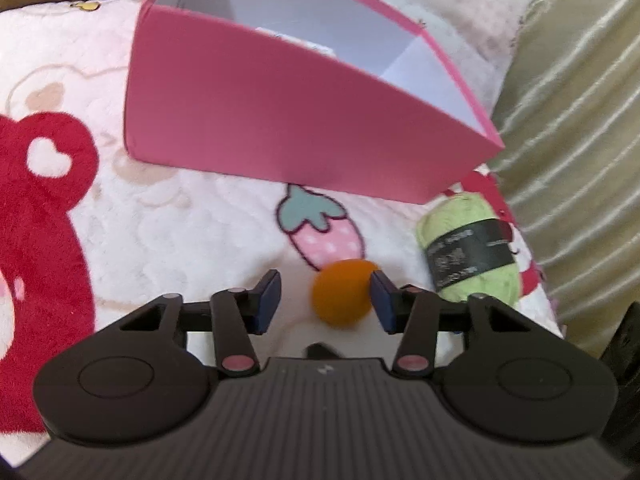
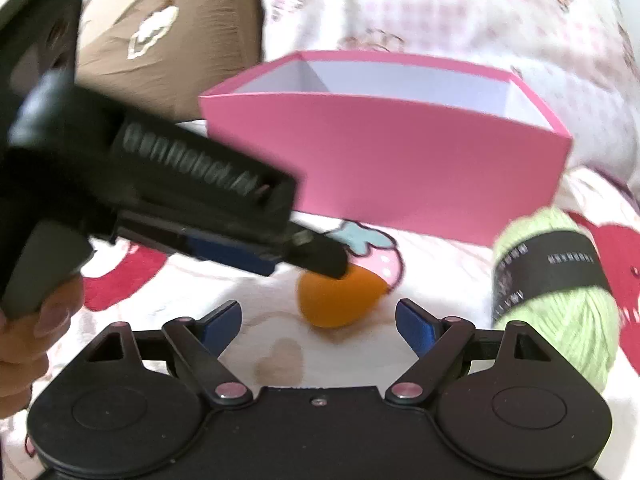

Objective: Organize objects
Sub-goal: 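Close the left gripper on the orange makeup sponge, then lift the orange sponge with the left gripper and carry it over the pink box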

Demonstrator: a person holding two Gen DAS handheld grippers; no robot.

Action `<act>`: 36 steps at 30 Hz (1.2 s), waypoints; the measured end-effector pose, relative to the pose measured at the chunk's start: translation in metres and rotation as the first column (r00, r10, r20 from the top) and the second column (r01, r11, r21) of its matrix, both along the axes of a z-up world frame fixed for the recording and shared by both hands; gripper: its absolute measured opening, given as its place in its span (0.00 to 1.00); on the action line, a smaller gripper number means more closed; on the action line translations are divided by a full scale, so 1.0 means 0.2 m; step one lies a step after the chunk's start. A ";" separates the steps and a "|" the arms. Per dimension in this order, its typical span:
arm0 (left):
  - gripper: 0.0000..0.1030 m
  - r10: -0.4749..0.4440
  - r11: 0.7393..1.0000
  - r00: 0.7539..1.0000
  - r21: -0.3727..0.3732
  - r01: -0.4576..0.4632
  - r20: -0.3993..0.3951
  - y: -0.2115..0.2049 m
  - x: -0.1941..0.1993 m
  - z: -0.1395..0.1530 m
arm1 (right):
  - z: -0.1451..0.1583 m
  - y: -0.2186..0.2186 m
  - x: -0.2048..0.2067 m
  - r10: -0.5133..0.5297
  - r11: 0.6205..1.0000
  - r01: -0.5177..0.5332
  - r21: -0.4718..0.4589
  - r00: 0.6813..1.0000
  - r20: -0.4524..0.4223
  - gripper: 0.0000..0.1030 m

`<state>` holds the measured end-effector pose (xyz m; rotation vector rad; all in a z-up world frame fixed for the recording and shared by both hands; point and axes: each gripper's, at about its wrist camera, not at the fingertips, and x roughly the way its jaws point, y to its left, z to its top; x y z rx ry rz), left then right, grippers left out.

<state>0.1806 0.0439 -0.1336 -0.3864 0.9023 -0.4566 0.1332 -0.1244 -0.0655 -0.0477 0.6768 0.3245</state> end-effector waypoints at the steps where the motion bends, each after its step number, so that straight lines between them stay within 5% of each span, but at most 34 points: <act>1: 0.44 0.001 1.000 1.000 -0.001 -0.001 0.006 0.00 0.00 0.00 | 0.00 -0.01 0.01 -0.011 1.000 0.011 0.012 1.000 -0.010 0.81; 6: 0.36 -0.043 0.999 0.998 -0.027 0.044 0.038 -0.02 -0.01 0.03 | -0.02 -0.01 0.00 -0.024 0.999 0.027 0.043 0.998 -0.054 0.64; 10: 0.36 -0.069 0.997 0.997 0.045 0.067 0.037 -0.08 -0.03 0.01 | -0.07 -0.05 0.15 -0.008 0.998 0.012 0.063 0.998 -0.064 0.51; 14: 0.37 -0.067 0.997 0.997 0.037 0.065 0.035 -0.07 -0.02 -0.01 | -0.12 -0.02 0.20 -0.036 0.990 0.047 0.132 0.996 -0.084 0.51; 18: 0.25 -0.089 0.991 0.985 0.116 0.071 0.150 -0.09 -0.05 0.05 | -0.13 -0.02 0.21 -0.050 0.989 0.060 0.132 0.996 -0.074 0.51; 23: 0.25 -0.146 0.979 0.980 0.160 0.123 0.135 -0.13 -0.08 0.04 | -0.12 0.02 0.18 -0.020 0.996 0.023 0.082 0.999 -0.039 0.51; 31: 0.25 -0.087 0.996 0.995 0.032 0.085 0.058 -0.04 -0.09 0.04 | -0.07 0.05 0.12 0.002 1.000 -0.002 0.024 1.000 -0.013 0.46; 36: 0.24 -0.097 0.995 0.994 0.034 0.096 0.041 -0.05 -0.13 0.07 | -0.02 0.06 0.07 0.012 1.000 -0.012 0.014 1.000 -0.004 0.46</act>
